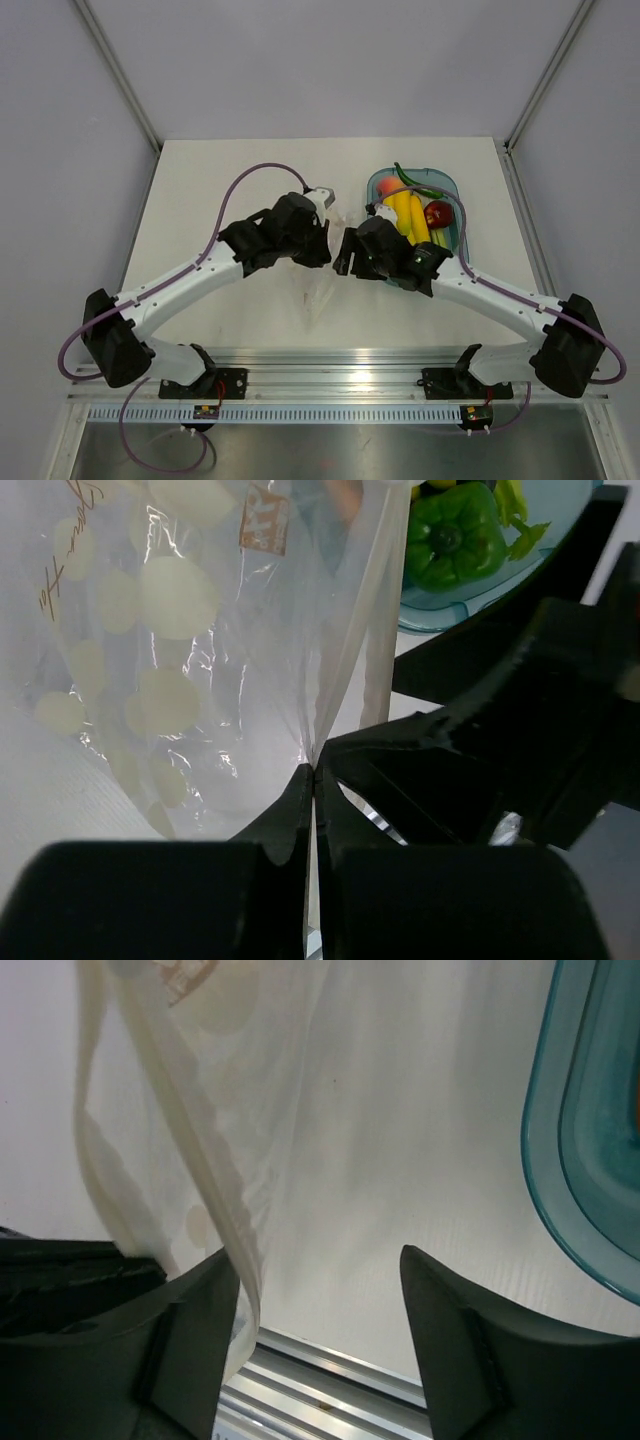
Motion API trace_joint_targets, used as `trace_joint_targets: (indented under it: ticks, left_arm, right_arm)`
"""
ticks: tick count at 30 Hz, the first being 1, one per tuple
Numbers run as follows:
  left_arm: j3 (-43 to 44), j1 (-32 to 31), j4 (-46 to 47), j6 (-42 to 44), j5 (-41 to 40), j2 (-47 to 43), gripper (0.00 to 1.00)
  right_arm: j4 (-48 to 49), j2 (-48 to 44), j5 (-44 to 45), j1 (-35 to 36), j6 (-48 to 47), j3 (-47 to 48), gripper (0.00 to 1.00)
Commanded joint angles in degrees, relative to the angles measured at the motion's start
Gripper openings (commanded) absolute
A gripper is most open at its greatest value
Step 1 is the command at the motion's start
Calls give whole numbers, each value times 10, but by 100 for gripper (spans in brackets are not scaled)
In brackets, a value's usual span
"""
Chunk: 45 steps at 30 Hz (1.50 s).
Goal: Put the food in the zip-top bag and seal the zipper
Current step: Open the zipper of the food storage bag.
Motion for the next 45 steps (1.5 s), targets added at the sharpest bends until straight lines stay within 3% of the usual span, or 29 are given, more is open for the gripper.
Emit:
trace_joint_targets:
  ticks: [1, 2, 5, 6, 15, 21, 25, 36, 39, 40, 45]
  left_arm:
    - [14, 17, 20, -13, 54, -35, 0]
    - [13, 20, 20, -14, 57, -38, 0]
    - [10, 38, 19, -11, 64, -50, 0]
    - [10, 40, 14, -9, 63, -53, 0]
    - [-19, 57, 8, 8, 20, -74, 2]
    - [-67, 57, 59, -34, 29, -108, 36]
    - [-79, 57, 66, -47, 10, -126, 45]
    - [-84, 56, 86, -62, -2, -111, 46]
    - [-87, 56, 106, -65, 20, -106, 61]
    - [-88, 56, 110, -68, 24, -104, 62]
    - [-92, 53, 121, -68, 14, -83, 58]
  right_arm:
    - [42, 28, 20, 3, 13, 28, 67]
    - [49, 38, 20, 3, 16, 27, 63]
    - [71, 35, 17, 3, 19, 20, 27]
    - [69, 33, 21, 3, 20, 20, 0]
    - [-9, 71, 25, 3, -1, 120, 0]
    - [-118, 122, 11, 3, 34, 224, 0]
    - [-140, 130, 23, 3, 40, 244, 0]
    - [-127, 127, 2, 3, 47, 231, 0]
    - [-125, 123, 1, 3, 50, 227, 0]
    - [-123, 122, 0, 3, 51, 223, 0]
    - [-112, 115, -13, 3, 54, 220, 0]
